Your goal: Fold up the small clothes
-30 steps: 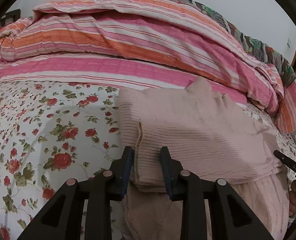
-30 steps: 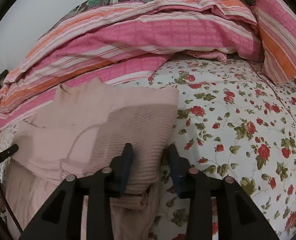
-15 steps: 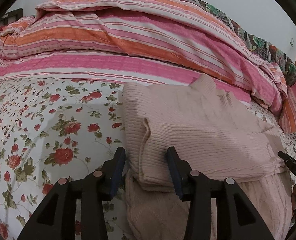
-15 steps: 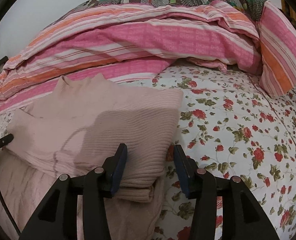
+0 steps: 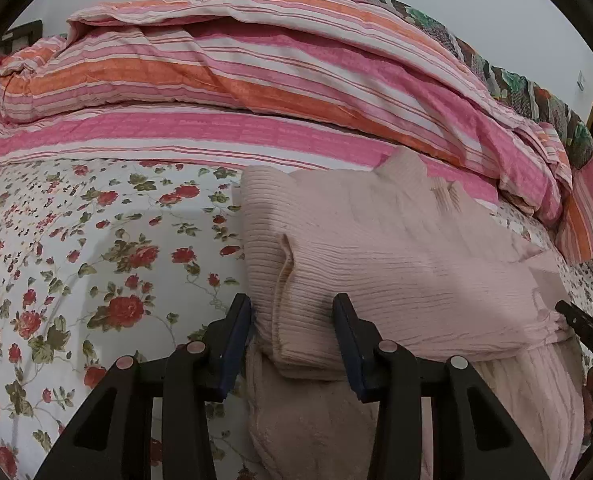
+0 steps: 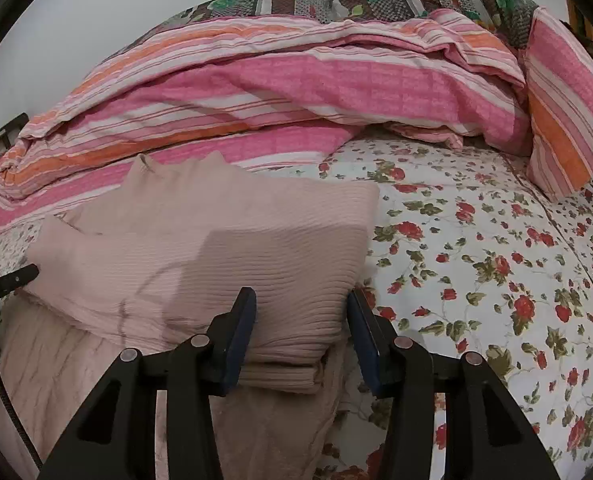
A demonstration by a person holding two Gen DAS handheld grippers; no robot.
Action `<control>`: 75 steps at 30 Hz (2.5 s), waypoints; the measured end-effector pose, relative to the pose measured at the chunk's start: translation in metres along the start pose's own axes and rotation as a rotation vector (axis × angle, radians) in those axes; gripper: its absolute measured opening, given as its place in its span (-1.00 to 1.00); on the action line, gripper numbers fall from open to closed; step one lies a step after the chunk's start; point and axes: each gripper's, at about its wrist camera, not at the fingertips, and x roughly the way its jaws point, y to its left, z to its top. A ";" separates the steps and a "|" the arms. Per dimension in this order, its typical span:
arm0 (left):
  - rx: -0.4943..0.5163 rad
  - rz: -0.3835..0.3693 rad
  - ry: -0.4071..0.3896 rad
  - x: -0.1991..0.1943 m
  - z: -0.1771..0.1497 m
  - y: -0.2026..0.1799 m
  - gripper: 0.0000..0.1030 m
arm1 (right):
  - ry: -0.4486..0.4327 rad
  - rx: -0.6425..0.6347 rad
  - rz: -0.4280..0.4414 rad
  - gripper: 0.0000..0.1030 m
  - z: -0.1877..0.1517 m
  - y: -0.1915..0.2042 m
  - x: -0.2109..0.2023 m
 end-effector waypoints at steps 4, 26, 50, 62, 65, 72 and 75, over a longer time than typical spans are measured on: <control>0.016 0.016 -0.004 -0.001 0.000 -0.002 -0.23 | -0.003 -0.030 -0.011 -0.09 0.000 0.005 -0.001; 0.072 0.081 -0.016 -0.002 -0.002 -0.012 -0.13 | 0.021 -0.035 -0.012 -0.05 0.000 0.002 0.003; 0.073 0.060 -0.027 -0.007 -0.003 -0.011 0.14 | 0.009 -0.043 -0.025 -0.04 -0.001 0.004 0.001; 0.096 0.015 -0.042 -0.016 -0.009 -0.013 0.29 | 0.006 -0.016 -0.023 0.11 -0.002 -0.001 0.000; 0.082 -0.007 -0.035 -0.018 -0.011 -0.008 0.30 | 0.015 0.017 -0.002 0.17 -0.002 -0.006 0.000; 0.064 -0.078 -0.012 -0.017 -0.013 -0.002 0.30 | 0.039 0.043 0.020 0.17 -0.002 -0.013 -0.016; 0.063 -0.094 -0.011 -0.019 -0.015 -0.002 0.30 | 0.020 0.015 0.001 0.16 -0.010 -0.011 -0.043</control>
